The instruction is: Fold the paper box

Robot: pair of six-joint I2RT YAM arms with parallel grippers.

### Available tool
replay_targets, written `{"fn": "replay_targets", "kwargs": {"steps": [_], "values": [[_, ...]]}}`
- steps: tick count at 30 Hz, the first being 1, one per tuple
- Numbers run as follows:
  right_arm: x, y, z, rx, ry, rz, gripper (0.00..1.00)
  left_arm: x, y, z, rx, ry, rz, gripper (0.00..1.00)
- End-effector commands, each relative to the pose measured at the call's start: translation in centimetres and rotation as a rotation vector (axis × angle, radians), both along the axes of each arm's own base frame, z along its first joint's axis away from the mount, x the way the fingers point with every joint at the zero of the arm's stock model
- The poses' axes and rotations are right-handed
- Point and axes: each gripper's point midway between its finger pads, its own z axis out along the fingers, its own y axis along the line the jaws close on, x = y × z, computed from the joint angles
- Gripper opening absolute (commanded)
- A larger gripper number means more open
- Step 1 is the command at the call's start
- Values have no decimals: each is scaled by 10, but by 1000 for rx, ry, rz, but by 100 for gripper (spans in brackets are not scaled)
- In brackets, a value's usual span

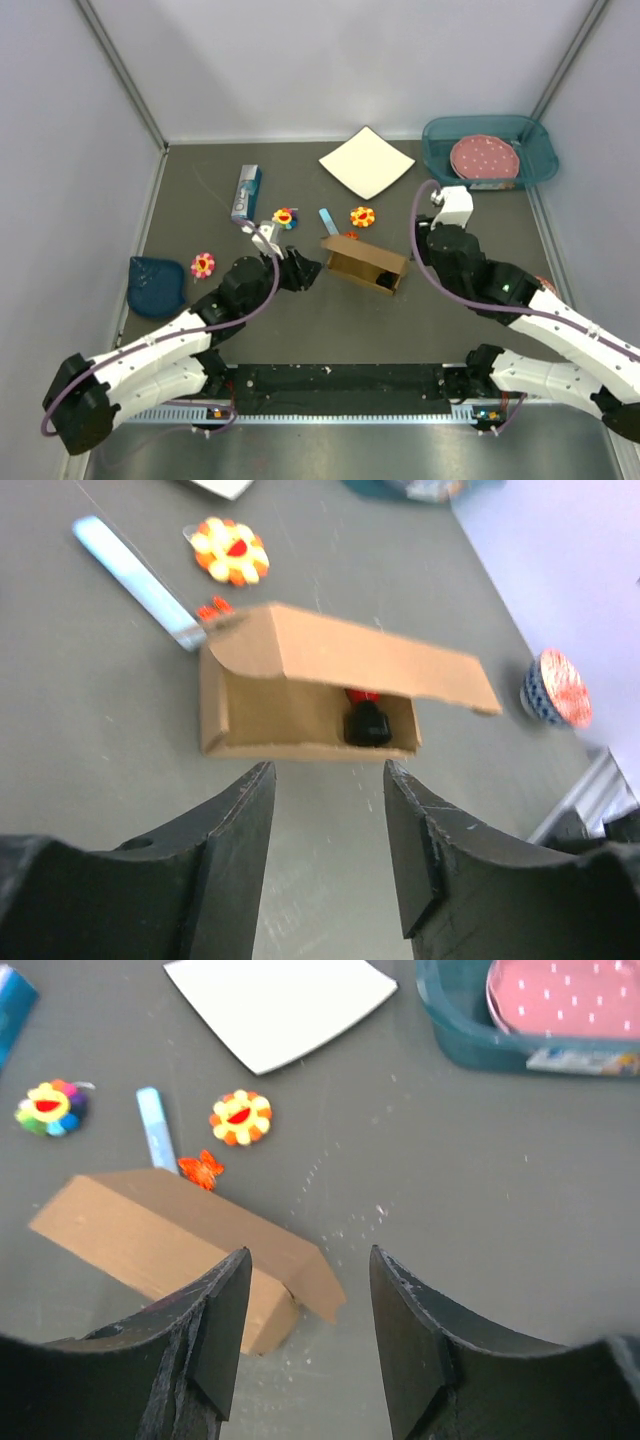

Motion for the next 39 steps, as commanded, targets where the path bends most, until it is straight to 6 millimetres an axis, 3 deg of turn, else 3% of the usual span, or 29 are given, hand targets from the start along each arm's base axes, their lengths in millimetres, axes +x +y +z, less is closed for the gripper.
{"fn": "replay_targets", "kwargs": {"steps": [1, 6, 12, 17, 18, 20, 21, 27, 33, 39], "values": [[-8, -10, -44, 37, 125, -35, 52, 20, 35, 15, 10, -63, 213, 56], [-19, -7, -74, -3, 216, 5, 58, 37, 49, 12, 97, -58, 306, 66], [-32, -10, -106, -70, 302, 54, 63, 49, 43, -5, 139, -51, 305, 71], [-38, -7, -112, -70, 325, 93, 64, 50, 41, -14, 107, -134, 285, 72], [-38, -6, -113, -74, 328, 98, 64, 53, 39, -1, 73, -188, 283, 73], [-38, -5, -116, -78, 337, 101, 65, 54, 39, -3, 73, -207, 285, 73], [-38, -3, -117, -76, 340, 105, 65, 57, 38, 6, 57, -243, 288, 73], [-36, 6, -122, -89, 367, 126, 65, 61, 18, 8, 119, -282, 191, 73], [-20, 20, -117, -112, 350, 128, 66, 67, 7, -1, 144, -308, 151, 73], [4, 14, -123, -204, 316, 14, 66, 63, 1, -20, 147, -279, 120, 72]]}}
